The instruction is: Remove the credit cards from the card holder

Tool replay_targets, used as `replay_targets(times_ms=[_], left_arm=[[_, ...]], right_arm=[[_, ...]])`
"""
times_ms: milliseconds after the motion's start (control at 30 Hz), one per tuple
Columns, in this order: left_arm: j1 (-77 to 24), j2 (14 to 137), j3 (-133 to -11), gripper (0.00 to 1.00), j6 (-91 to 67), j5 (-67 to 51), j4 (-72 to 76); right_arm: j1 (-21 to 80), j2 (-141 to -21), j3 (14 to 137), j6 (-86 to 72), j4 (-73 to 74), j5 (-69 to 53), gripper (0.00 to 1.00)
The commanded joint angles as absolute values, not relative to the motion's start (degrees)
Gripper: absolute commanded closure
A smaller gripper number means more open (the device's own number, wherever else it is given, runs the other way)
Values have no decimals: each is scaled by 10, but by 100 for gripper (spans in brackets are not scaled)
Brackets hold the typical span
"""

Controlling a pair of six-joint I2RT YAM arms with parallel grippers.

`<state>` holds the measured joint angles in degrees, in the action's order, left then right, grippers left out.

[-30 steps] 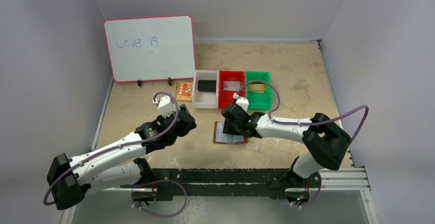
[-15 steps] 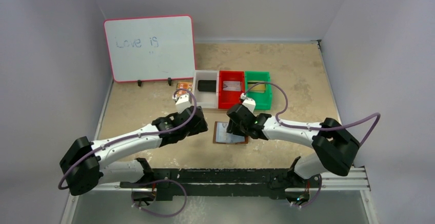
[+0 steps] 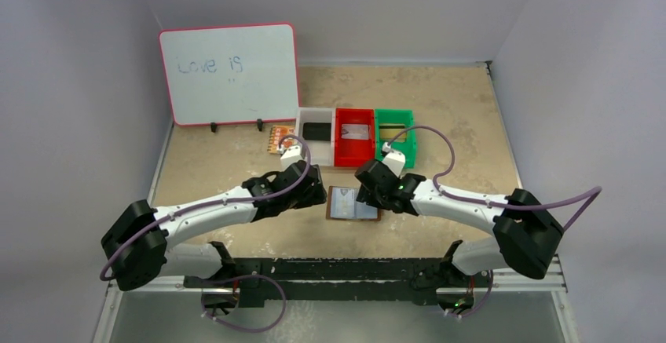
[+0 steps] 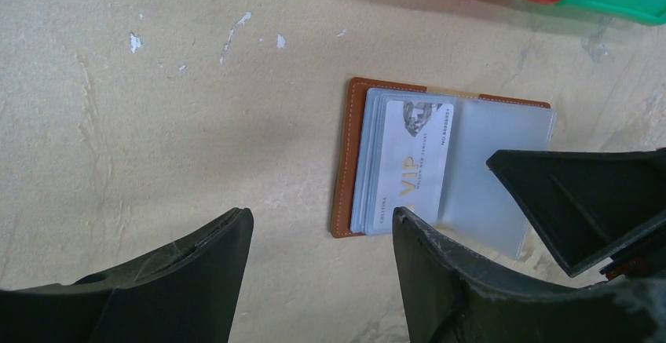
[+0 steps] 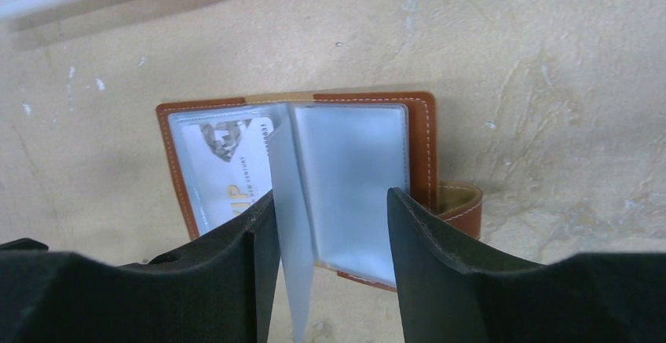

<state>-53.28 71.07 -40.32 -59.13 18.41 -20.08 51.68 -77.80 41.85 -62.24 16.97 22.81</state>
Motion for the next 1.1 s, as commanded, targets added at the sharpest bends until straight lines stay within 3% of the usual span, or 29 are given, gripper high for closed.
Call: replay_targets(times_ms=[0,500,800,1067], left_arm=[[-534,718,-429,35,-580,167,-169],[-538,742,-433,35,-574,147,-157],[-538,733,-422,35,-577,157,-164],[-537,718,-412,35,-580,170,-174]], right_arm=[[513,-767,417,-642,199,258,47],[512,-784,438,-652,258,268,58],[513,-842,457,-652,304,300,58],[513,-761,476,-615,278,282,58]])
